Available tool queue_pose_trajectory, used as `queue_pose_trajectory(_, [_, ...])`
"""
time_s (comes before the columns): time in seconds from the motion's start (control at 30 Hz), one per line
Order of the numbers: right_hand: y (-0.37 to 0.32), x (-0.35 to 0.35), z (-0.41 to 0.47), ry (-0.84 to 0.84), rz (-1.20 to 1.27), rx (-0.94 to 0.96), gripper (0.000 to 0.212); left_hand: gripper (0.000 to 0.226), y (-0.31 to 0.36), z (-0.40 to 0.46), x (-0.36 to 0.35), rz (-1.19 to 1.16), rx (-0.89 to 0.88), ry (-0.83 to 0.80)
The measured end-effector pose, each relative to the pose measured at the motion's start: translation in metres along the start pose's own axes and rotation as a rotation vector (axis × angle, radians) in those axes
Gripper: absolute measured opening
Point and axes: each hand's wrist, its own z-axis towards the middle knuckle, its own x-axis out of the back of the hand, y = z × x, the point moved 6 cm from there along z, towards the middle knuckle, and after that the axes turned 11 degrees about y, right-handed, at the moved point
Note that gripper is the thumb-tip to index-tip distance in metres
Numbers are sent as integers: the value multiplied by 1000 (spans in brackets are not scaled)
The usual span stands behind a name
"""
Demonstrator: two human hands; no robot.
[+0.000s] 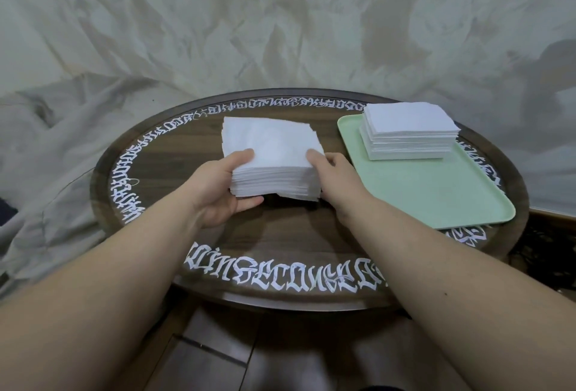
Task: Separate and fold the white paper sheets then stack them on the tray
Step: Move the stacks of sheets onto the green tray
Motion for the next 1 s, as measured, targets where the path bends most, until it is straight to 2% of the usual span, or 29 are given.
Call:
queue_pose_trajectory(0.1, [0, 3, -3, -85, 362, -271, 58, 15, 19, -13, -16, -43, -77, -47])
queue_pose_trajectory(0.17, [-4, 16, -5, -160, 501, -358, 63, 14, 31, -22, -33, -37, -116, -77])
queue_pose_trajectory(0.23, [-8, 38, -4, -172, 612, -370, 68, 15, 38, -30, -55, -22, -132, -118])
queue_pose_trajectory(0.37, [-17, 111, 13, 54, 682, -265, 60, 14, 33, -35, -108, 27, -109, -151])
queue_pose_trajectory(0.43, [-17, 149, 18, 165, 600, -207, 54, 17, 21, -34, -139, 63, -74, -154])
queue_pose_trajectory(0.5, [-8, 183, 25, 273, 468, -143, 38, 20, 3, -31, -169, 86, -26, -157])
queue_pose_trajectory(0.53, [-1, 196, 27, 313, 375, -113, 28, 20, -6, -30, -182, 101, -4, -151])
queue_pose_trajectory(0.6, [18, 213, 33, 347, 157, -65, 22, 20, -25, -27, -203, 126, 30, -126])
queue_pose_trajectory(0.77, [42, 238, 41, 418, -486, 156, 39, 8, -48, -28, -226, 191, 15, -63])
queue_pose_trajectory(0.83, [41, 240, 41, 447, -596, 226, 45, 8, -49, -24, -225, 226, -35, -44])
queue_pose_trajectory(1.0, [45, 218, 35, 396, -664, 221, 59, 19, -43, -17, -209, 265, -90, -32])
